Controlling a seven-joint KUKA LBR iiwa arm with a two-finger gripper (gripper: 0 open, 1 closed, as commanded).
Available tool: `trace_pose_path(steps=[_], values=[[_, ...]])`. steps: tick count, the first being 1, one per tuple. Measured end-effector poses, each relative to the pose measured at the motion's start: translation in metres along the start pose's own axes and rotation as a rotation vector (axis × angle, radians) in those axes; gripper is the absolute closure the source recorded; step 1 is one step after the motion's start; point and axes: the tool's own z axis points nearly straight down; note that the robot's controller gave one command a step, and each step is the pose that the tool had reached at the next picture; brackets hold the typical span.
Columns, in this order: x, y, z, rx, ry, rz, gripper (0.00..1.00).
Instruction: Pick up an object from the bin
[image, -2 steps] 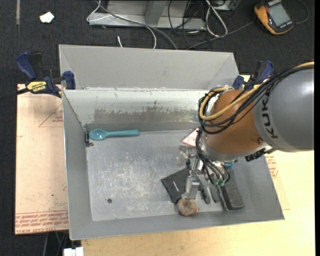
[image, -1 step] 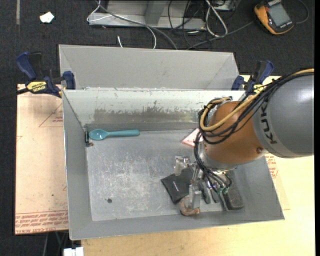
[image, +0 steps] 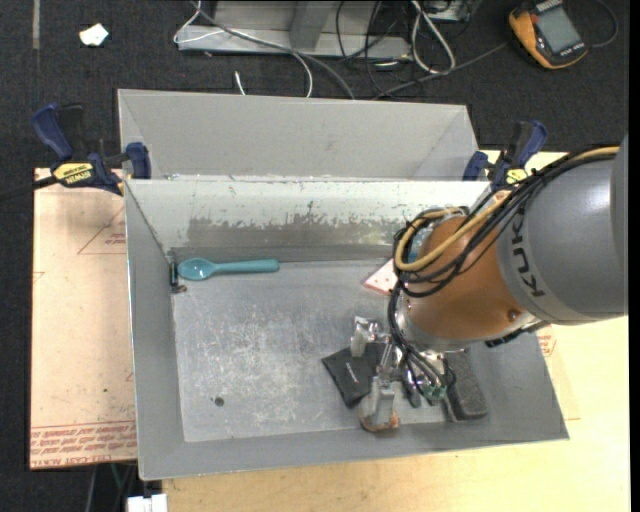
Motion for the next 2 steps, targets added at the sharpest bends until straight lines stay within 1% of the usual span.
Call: trace_pose_path(steps=[1,2], values=[[-0.0168,-0.0163,0.0093,-0.002,0.002,-0.217,0.00],[-0.0079,-0.0111,0.0154,-0.004,0.003,-0.088,0.00]])
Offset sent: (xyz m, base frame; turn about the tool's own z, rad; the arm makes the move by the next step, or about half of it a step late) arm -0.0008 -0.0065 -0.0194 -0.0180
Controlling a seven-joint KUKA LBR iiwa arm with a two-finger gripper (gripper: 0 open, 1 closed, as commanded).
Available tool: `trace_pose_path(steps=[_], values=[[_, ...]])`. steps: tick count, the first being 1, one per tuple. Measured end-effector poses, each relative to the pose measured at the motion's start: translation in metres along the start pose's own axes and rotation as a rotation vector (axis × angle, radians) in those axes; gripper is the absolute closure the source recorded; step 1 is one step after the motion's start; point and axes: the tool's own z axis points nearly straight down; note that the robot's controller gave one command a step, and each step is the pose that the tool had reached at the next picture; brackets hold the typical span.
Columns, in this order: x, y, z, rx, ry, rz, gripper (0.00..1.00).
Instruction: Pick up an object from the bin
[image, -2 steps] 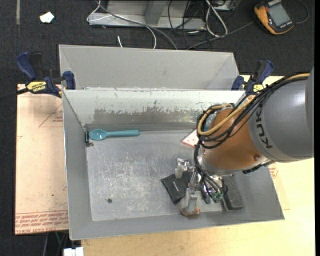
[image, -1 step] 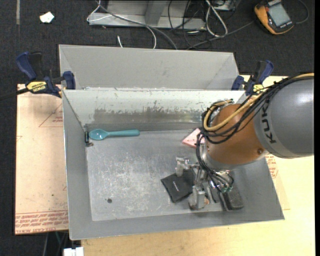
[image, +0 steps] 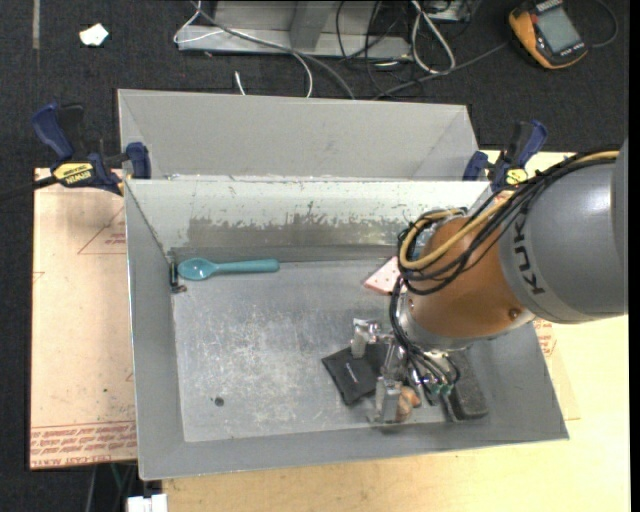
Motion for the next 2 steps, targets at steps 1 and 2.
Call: trace_pose_path(steps=[1,2], values=[[-0.0191,-0.0290,0.0033,0.001,-0.001,-0.236,1.00],[-0.0191,-0.0289,0.0030,0.001,-0.001,-0.236,1.00]])
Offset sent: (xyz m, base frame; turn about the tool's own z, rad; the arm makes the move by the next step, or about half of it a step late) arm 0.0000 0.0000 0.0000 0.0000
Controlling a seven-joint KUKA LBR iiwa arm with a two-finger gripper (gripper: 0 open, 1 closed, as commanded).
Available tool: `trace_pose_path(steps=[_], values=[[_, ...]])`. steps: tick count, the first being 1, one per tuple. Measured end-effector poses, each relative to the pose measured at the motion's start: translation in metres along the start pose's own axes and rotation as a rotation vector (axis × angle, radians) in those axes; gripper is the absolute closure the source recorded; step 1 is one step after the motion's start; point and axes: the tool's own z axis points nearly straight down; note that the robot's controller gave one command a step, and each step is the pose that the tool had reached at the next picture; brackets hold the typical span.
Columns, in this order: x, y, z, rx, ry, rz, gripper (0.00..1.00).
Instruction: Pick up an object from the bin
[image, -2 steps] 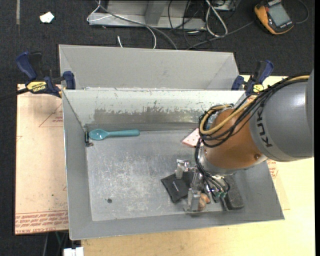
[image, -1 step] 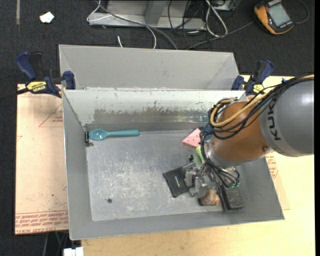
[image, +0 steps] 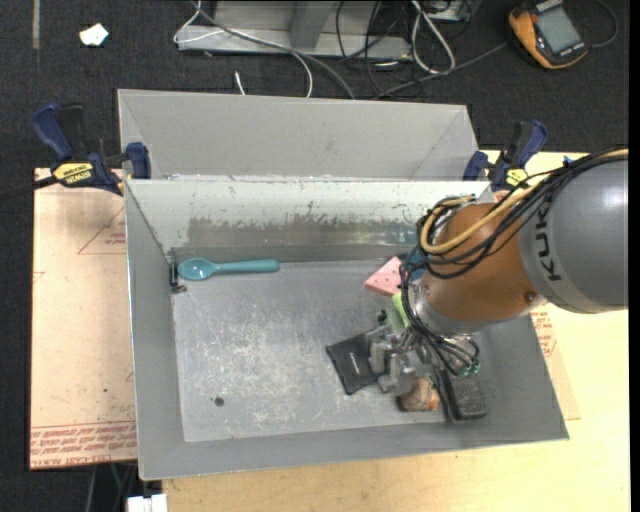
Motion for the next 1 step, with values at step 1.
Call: trace_pose_path(steps=[1], values=[[0.0054,0.0043,-0.0261,-0.004,0.009,-0.006,1.00]])
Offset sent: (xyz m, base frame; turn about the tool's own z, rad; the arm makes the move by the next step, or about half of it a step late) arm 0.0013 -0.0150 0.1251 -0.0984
